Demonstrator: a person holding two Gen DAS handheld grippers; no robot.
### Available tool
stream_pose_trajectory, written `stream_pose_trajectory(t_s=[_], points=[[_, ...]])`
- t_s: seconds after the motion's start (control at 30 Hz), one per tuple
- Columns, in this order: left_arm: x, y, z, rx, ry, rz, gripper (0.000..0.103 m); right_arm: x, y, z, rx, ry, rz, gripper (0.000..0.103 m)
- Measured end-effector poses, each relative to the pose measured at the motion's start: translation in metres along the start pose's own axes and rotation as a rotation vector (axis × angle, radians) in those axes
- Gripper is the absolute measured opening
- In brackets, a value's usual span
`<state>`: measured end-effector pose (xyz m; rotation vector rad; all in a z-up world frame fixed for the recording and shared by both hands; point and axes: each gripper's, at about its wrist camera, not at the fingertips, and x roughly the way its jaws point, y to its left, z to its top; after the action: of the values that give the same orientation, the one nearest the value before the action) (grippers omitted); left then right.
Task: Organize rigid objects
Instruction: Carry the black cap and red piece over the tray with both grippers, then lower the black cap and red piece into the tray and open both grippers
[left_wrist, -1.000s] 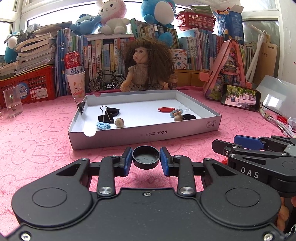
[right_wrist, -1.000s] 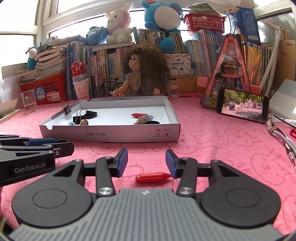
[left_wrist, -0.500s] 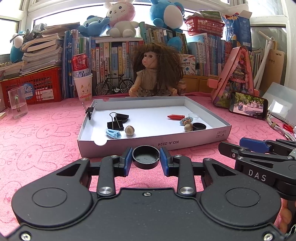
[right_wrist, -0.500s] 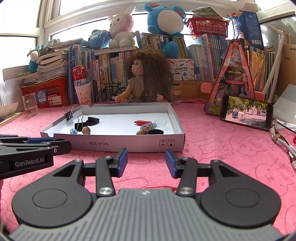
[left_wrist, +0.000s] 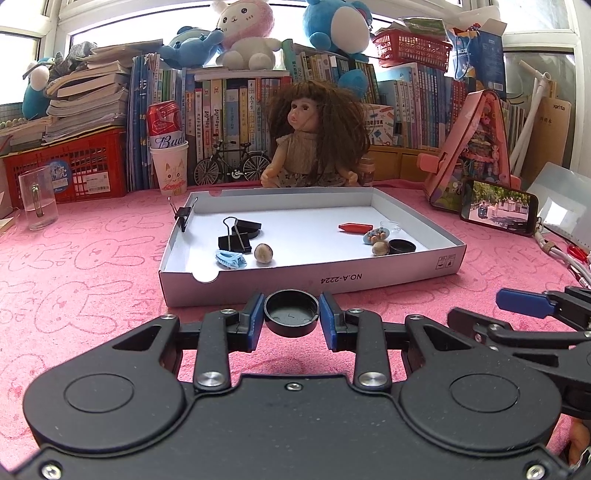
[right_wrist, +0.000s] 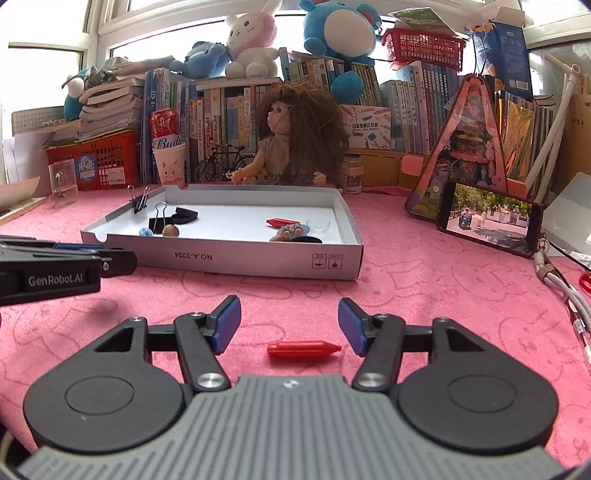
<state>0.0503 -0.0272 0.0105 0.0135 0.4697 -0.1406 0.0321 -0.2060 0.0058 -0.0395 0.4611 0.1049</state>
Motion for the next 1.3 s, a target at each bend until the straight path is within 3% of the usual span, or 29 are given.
stream_pose_trajectory(t_s=[0.27, 0.37, 0.9, 1.3], points=[[0.002, 0.002, -0.002, -0.003, 0.009, 0.011, 0.030, -0.002, -0.012, -0.010, -0.007, 0.059, 0.017, 0.070], [0.002, 0.002, -0.001, -0.001, 0.007, 0.014, 0.030, -0.003, -0.008, -0.009, -0.018, 0.058, 0.032, 0.050], [0.008, 0.015, 0.022, -0.014, -0.043, 0.044, 0.030, 0.010, -0.006, 0.023, 0.036, -0.001, 0.055, 0.050], [0.046, 0.040, 0.059, -0.053, -0.064, 0.068, 0.030, 0.049, -0.011, 0.059, 0.087, -0.027, 0.039, 0.050]])
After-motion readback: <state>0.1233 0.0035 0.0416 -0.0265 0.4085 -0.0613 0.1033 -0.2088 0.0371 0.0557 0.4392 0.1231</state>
